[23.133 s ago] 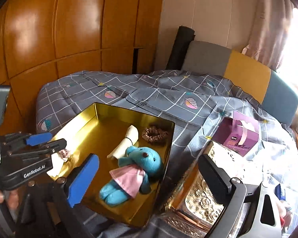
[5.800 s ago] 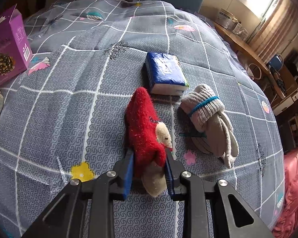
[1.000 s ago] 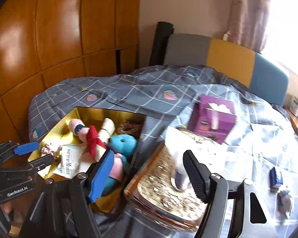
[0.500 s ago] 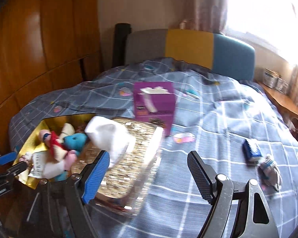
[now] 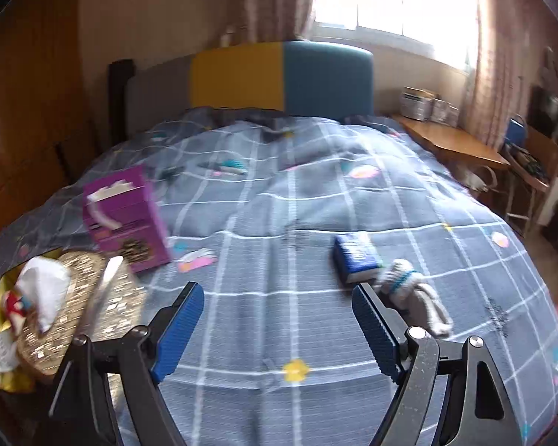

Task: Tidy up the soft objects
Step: 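Move both grippers back over the blue tissue pack and white glove, then grasp the white knit glove with the right gripper while the left grasps the blue Tempo pack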

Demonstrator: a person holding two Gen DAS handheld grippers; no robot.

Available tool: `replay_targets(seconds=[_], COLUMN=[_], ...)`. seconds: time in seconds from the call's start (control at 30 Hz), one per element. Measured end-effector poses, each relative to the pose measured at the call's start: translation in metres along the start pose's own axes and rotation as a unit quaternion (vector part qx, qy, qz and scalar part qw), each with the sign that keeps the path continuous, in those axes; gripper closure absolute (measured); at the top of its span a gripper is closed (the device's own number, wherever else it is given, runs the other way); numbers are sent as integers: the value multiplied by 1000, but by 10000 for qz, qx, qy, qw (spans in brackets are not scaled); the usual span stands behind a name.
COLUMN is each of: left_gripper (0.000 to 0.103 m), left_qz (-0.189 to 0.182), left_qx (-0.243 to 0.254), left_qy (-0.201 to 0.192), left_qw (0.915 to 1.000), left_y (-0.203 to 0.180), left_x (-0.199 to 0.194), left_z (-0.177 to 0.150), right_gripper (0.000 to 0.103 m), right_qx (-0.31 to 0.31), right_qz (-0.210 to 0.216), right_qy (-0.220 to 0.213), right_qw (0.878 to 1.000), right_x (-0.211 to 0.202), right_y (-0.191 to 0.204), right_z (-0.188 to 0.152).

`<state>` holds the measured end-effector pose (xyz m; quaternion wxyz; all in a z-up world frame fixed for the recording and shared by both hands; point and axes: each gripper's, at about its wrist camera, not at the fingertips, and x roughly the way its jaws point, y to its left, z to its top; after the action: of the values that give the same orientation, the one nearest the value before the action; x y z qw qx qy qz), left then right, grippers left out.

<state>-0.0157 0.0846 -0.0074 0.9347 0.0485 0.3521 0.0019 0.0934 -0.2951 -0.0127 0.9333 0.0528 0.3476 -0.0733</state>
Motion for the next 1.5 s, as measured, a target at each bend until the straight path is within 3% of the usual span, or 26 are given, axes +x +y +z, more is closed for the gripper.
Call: replay_targets(seconds=[0.3,0.43,0.53,0.63,0.83,1.0,1.2,1.27,1.3,1.4,1.5], left_gripper=[47,47,47,47,47,47,47,47,47,47,47], left_qz=[-302,-491,-584,-748,-1121,-1340,-1442,-1498,-1506,-1635,-1761], left_qx=[310,357,470,582,847,1000,1046,1083,1128,1217,1264], left_qy=[-209,-199,-158,-135,-167,-203,-123,-114,-129,-169,-167], left_qw=[9988,9980,9971,9954,9899,9857,9839,9827,9821,9789,9761], left_y=[-33,-45,-57,-69,-91,-105,-115,-120,-123,-135,-149], left_x=[-11,-10,-7,-6,-9,-10,-8,-8,-8,-9,-8], left_z=[17,25,29,31,35,39,43,45,47,56,66], right_gripper=[16,16,16,16,16,16,14,29,61,70,70], right_qx=[957,1883,2684,2955,2431,1093,-80,-229,-171,-19,321], right_qz=[-927,-1147,-968,-974,-885,-1014,-1183,-1204,-1082,-1004,-962], right_qy=[209,452,484,583,990,1401,1812,1921,1996,1868,1475], right_qw=[9909,9743,9572,9486,9609,9788,9763,9737,9737,9773,9839], right_x=[45,62,61,63,84,115,156,164,165,152,123], right_y=[-101,-148,-175,-187,-167,-138,-117,-115,-116,-117,-122], right_z=[8,-6,-14,-19,-17,-3,4,1,1,1,5])
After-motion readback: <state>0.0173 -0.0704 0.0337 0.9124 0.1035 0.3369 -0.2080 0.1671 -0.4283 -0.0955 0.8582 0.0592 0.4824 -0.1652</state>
